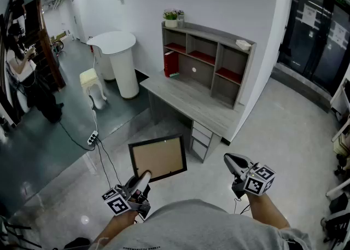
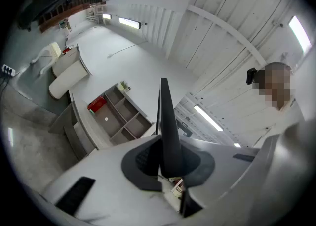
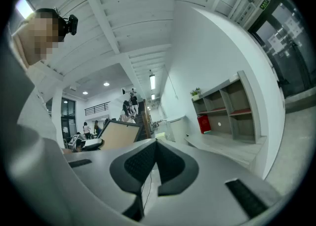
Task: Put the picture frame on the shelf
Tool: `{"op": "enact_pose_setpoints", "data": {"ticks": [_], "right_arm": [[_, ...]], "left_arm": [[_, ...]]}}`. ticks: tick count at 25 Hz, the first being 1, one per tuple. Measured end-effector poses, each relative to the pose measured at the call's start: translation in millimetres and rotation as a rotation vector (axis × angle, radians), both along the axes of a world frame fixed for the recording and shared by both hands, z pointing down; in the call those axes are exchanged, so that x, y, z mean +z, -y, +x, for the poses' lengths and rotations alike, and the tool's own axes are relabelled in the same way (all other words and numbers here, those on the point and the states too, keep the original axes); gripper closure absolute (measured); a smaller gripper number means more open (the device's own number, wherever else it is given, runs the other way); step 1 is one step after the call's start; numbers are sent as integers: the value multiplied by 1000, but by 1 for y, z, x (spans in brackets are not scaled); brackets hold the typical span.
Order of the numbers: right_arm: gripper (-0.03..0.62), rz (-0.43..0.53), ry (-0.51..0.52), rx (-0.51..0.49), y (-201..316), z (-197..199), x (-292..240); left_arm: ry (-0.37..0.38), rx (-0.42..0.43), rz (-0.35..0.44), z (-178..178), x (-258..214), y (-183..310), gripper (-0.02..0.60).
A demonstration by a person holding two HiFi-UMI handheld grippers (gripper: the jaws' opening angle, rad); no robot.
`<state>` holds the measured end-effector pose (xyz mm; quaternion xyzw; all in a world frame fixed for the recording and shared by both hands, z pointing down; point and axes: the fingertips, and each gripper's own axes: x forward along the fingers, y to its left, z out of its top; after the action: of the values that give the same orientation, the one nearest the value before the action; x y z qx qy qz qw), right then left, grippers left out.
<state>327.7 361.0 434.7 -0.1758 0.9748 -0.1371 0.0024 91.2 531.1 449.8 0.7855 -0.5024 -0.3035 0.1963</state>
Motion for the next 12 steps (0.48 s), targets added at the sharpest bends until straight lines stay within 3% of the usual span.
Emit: {"op": "enact_pose_setpoints", "data": {"ticks": [12], "right_arm": [[591, -18, 15, -2, 0, 13, 4]], "left_arm": [[-2, 13, -1, 13, -2, 1, 540]]}}
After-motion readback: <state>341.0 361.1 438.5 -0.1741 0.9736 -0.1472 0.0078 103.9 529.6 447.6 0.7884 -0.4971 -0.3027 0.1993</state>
